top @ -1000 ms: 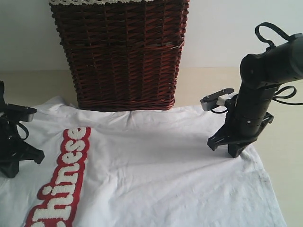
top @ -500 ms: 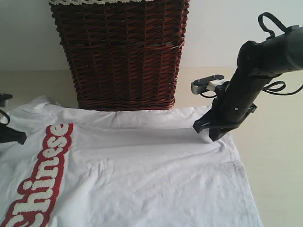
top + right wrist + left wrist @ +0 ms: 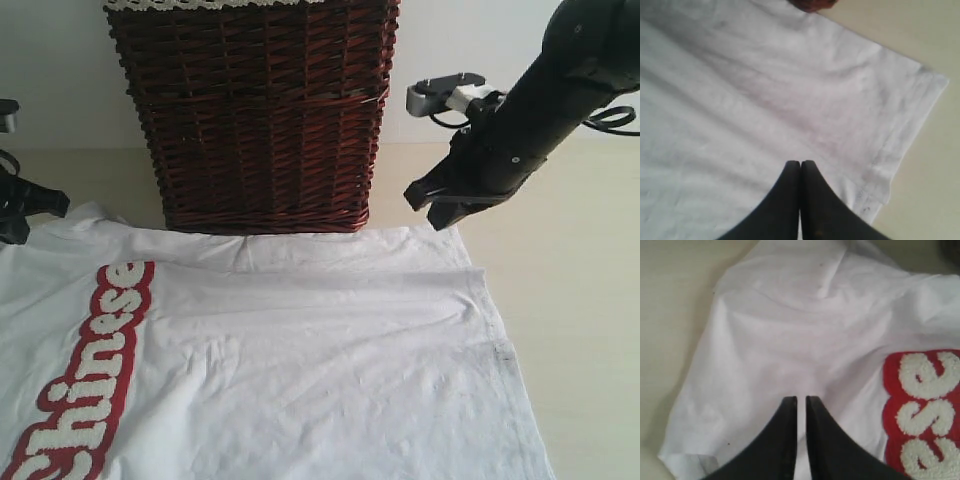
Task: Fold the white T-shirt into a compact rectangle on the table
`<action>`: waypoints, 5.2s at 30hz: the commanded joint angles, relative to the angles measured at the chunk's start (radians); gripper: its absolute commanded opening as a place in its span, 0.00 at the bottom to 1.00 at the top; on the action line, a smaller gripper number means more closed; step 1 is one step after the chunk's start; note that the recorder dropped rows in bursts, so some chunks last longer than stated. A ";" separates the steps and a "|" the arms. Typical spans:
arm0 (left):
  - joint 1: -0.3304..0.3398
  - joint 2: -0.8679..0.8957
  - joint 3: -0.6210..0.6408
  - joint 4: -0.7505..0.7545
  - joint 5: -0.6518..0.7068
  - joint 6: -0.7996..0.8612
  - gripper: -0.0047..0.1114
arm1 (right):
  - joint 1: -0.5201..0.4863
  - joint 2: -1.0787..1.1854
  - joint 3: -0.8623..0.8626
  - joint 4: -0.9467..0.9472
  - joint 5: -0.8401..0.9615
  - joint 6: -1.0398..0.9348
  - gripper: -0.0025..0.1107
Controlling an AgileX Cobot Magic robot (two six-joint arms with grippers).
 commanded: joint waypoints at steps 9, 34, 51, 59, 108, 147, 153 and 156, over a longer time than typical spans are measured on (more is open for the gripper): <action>-0.003 0.283 -0.324 -0.062 -0.035 0.004 0.54 | -0.004 -0.104 -0.007 0.046 0.011 -0.059 0.02; -0.008 0.382 -0.502 -0.136 0.189 0.261 0.04 | -0.004 -0.104 -0.007 0.046 0.026 -0.075 0.02; -0.036 0.218 -0.149 -0.096 0.193 0.565 0.04 | -0.004 -0.104 -0.007 0.062 0.086 -0.075 0.02; 0.005 0.235 -0.144 -0.043 0.059 0.349 0.31 | -0.004 -0.104 -0.005 0.073 0.092 -0.082 0.02; -0.052 0.450 -0.255 -0.076 -0.432 0.287 0.04 | -0.004 -0.104 -0.005 0.063 0.004 -0.107 0.02; -0.047 0.515 -0.329 -0.058 -0.381 0.258 0.04 | -0.004 -0.104 -0.005 0.064 0.024 -0.107 0.02; -0.062 0.517 -0.329 -0.058 -0.508 0.262 0.04 | -0.004 -0.104 -0.005 0.064 0.023 -0.107 0.02; -0.062 0.517 -0.329 -0.058 -0.512 0.262 0.04 | -0.004 -0.104 -0.005 0.064 0.021 -0.107 0.02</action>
